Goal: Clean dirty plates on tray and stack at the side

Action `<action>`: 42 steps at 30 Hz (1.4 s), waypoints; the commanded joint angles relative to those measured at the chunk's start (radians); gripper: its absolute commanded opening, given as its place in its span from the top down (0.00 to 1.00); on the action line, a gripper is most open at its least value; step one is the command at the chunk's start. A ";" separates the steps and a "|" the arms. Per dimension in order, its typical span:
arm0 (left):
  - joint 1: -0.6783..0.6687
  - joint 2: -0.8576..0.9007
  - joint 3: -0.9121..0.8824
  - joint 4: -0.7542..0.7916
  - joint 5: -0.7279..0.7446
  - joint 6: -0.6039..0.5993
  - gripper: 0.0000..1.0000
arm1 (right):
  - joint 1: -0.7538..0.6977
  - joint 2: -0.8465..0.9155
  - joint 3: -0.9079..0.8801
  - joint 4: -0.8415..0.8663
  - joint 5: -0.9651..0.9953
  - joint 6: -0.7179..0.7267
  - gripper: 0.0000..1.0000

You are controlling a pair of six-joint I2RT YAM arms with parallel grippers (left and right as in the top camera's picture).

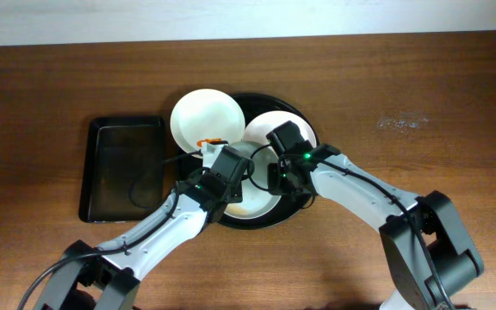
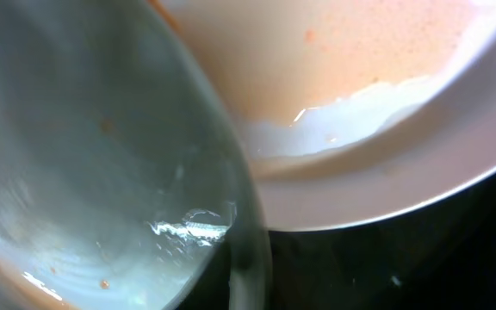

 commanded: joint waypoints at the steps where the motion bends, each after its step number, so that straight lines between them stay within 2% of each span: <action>1: 0.004 -0.027 -0.003 -0.002 -0.017 0.002 1.00 | 0.006 0.021 -0.013 -0.021 0.051 0.003 0.96; 5: 0.004 -0.026 -0.004 0.009 0.034 0.000 1.00 | 0.004 -0.023 -0.013 -0.075 0.103 0.004 0.96; 8: 0.001 0.010 -0.004 0.018 0.063 -0.055 1.00 | 0.005 -0.044 -0.013 -0.091 0.100 0.027 0.96; 11: 0.001 0.096 -0.004 0.090 0.207 -0.064 1.00 | 0.005 -0.044 -0.013 -0.093 0.100 0.029 0.96; 16: 0.002 0.131 -0.004 0.073 0.206 -0.063 1.00 | 0.004 -0.044 -0.013 -0.093 0.101 0.029 0.96; 19: 0.002 0.131 -0.004 -0.010 0.095 -0.063 1.00 | 0.003 -0.044 -0.013 -0.093 0.112 0.029 0.96; 26: 0.001 0.131 -0.004 -0.053 0.039 -0.051 1.00 | 0.003 -0.044 -0.013 -0.093 0.116 0.031 0.96; 30: 0.002 0.126 0.009 -0.101 -0.117 -0.051 1.00 | 0.003 -0.044 -0.013 -0.093 0.117 0.037 0.96; 31: 0.002 0.112 0.033 -0.146 -0.220 -0.051 1.00 | 0.003 -0.044 -0.013 -0.093 0.119 0.037 0.96; 33: 0.002 0.085 0.069 -0.197 -0.336 -0.051 1.00 | 0.003 -0.044 -0.013 -0.093 0.119 0.037 0.96; 35: 0.002 0.055 0.109 -0.231 -0.370 -0.052 1.00 | 0.003 -0.044 -0.013 -0.093 0.119 0.037 0.96; 37: 0.002 0.026 0.126 -0.254 -0.304 -0.052 1.00 | 0.003 -0.044 -0.013 -0.093 0.119 0.037 0.96; 39: 0.002 0.024 0.125 -0.273 -0.039 -0.053 1.00 | 0.003 -0.044 -0.013 -0.093 0.119 0.037 0.96; 40: 0.001 0.024 0.126 -0.272 0.032 -0.055 1.00 | 0.003 -0.044 -0.013 -0.093 0.119 0.037 0.96; 42: 0.002 0.024 0.126 -0.265 0.091 -0.127 1.00 | 0.003 -0.044 -0.013 -0.093 0.119 0.037 0.96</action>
